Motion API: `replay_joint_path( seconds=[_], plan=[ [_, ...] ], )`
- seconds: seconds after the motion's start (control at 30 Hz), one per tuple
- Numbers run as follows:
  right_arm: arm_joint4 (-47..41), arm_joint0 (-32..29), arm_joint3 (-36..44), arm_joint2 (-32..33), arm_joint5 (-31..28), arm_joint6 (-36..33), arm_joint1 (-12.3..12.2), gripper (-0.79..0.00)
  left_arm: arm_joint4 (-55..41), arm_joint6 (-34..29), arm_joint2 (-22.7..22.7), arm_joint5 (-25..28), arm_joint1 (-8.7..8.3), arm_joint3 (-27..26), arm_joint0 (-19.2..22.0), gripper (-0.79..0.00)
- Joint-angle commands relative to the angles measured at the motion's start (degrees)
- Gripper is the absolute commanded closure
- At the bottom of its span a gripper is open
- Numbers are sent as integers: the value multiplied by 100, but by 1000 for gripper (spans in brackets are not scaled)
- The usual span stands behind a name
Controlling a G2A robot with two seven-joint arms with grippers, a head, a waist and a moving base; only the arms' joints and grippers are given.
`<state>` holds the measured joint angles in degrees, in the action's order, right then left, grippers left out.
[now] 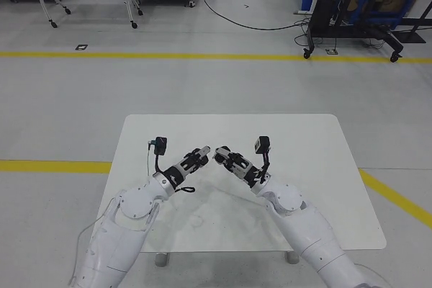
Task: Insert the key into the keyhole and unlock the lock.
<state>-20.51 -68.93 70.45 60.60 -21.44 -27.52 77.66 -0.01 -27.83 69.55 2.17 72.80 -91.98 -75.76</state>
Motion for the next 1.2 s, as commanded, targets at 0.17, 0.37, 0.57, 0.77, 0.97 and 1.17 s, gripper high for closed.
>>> replay_joint_path(
  seconds=[0.17, 0.37, 0.57, 0.77, 0.97, 1.17],
  plan=[
    [-75, -60, 90, 63, 91, -57, -12, 0, -1285, -639, 231, 221, -1, 267, 28, -286],
    [-332, -80, 43, 206, 124, -482, -45, 0, -862, -1526, 188, 519, -70, 552, 372, -289],
    [-303, -59, -11, 245, 294, -813, -75, 0, -573, -1586, 82, 707, -93, 571, 402, -182],
    [-371, -69, 8, 255, 323, -1043, -86, 0, -473, -1540, 37, 724, -108, 543, 410, -89],
    [-394, -75, 12, 267, 302, -1051, -87, 0, -402, -1577, 5, 594, -131, 504, 404, -120],
    [-412, -95, 31, 291, 267, -1015, -89, 0, -354, -1576, -31, 538, -150, 442, 383, -222]
  ],
)
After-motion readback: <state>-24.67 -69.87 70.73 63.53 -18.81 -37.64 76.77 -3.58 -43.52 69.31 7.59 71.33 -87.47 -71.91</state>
